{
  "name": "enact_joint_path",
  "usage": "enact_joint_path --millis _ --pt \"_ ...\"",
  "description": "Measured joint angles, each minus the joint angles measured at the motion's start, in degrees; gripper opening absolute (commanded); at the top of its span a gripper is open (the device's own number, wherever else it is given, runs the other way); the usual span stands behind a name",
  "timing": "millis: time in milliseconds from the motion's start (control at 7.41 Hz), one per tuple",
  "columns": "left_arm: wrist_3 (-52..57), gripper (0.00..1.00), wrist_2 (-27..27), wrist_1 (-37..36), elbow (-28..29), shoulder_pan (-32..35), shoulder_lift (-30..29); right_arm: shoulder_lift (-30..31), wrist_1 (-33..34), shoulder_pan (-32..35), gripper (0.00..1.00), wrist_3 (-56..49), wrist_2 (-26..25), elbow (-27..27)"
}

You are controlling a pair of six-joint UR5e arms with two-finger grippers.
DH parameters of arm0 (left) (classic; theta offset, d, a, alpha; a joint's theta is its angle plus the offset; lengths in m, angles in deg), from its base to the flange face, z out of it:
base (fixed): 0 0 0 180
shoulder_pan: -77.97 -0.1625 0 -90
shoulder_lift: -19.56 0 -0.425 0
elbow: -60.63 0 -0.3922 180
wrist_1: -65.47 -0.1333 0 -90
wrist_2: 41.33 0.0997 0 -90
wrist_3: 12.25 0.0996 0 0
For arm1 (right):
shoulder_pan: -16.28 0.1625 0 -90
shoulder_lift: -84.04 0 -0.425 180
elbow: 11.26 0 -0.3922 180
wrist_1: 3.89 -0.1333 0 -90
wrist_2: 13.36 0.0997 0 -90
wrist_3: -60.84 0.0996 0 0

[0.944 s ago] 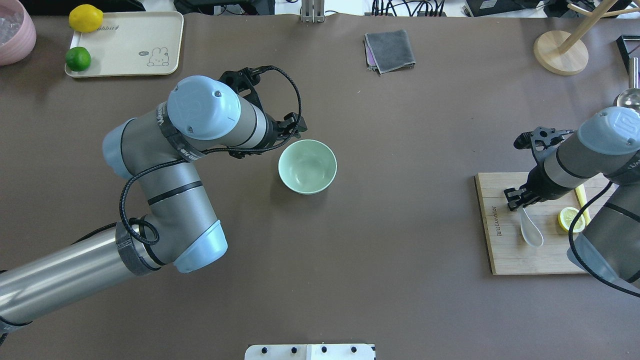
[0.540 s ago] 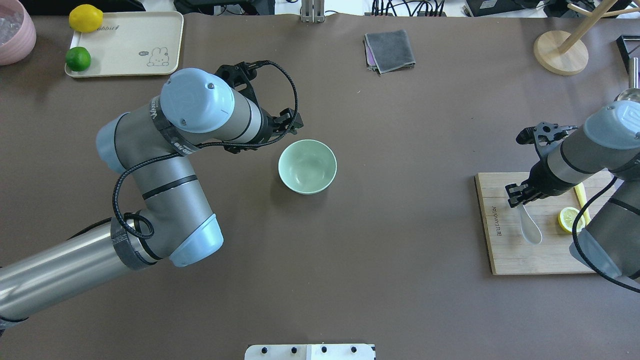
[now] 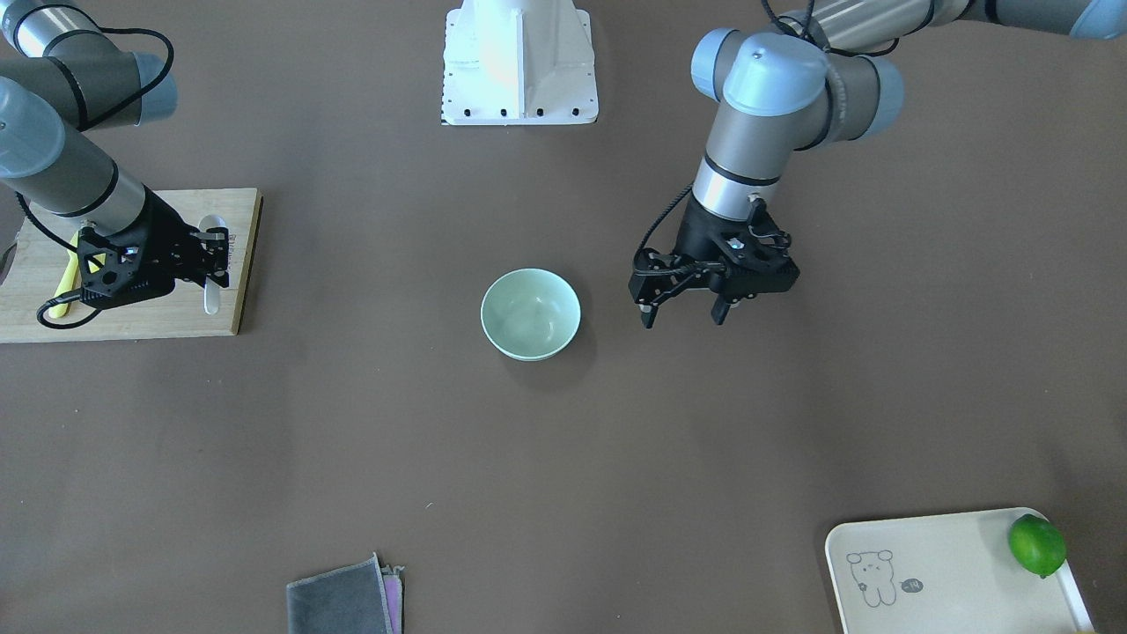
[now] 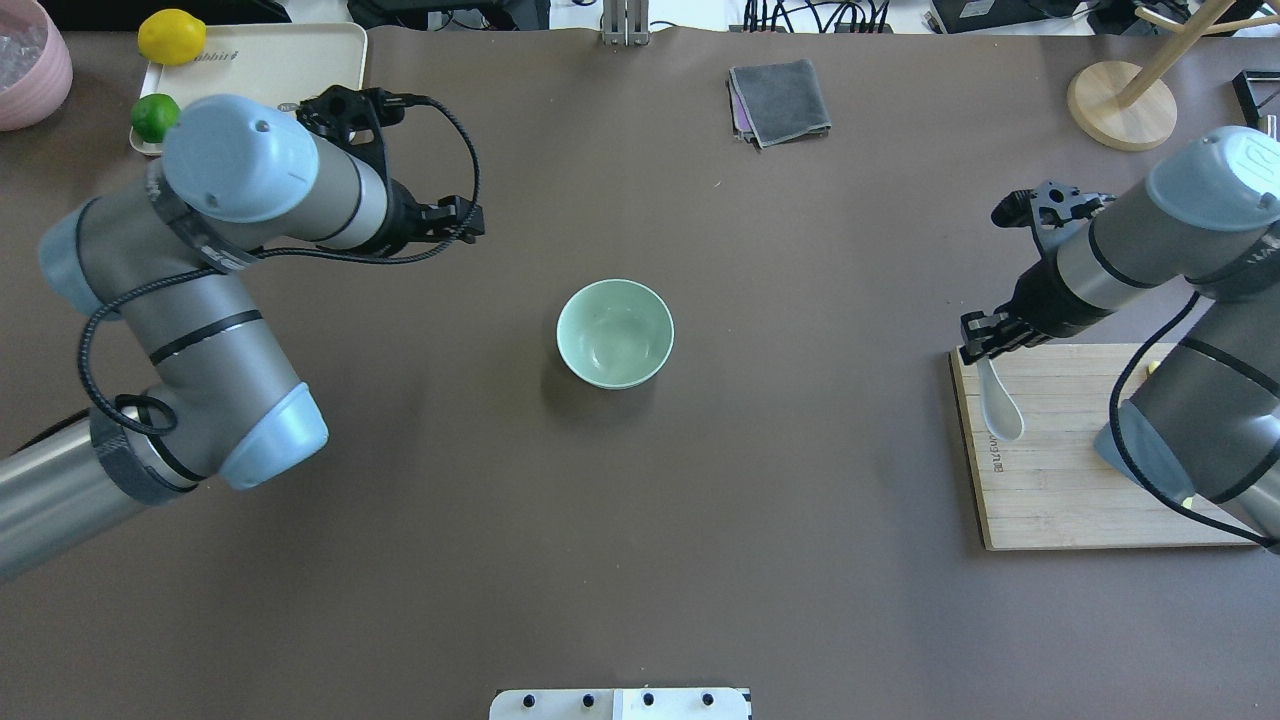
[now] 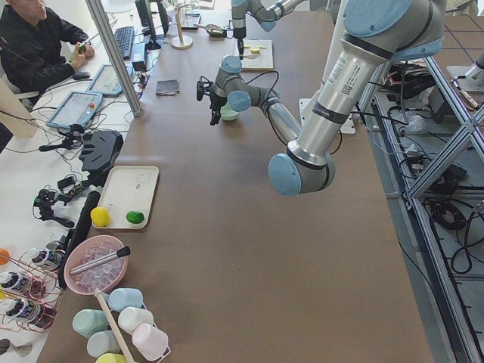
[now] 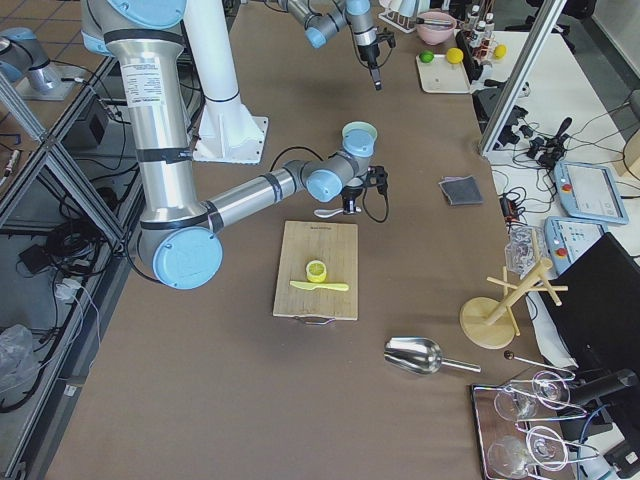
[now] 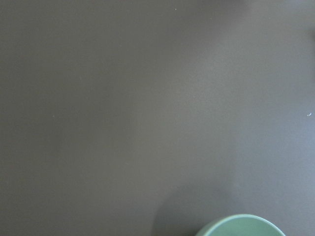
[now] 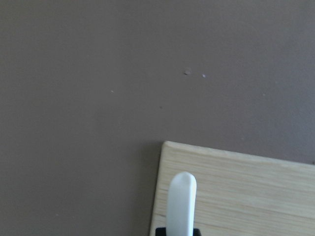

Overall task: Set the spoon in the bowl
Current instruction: 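Carry the white spoon to the bowl with the right gripper while the left arm withdraws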

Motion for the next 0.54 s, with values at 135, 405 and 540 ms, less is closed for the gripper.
enact_joint_path --millis 135,405,540 --pt "5.1 0.98 -1.9 0.3 -0.4 3.8 2.9 -3.8 0.4 -0.8 0.00 3.4 -0.3 -0.3" --pt "18.3 0.98 -9.5 2.9 -0.9 14.3 10.5 -12.1 0.5 -2.7 0.00 9.9 -1.7 -1.6" --pt "28.4 0.98 -12.0 4.0 -0.9 18.8 14.4 -16.9 0.3 -4.4 0.00 13.1 -3.8 -3.9"
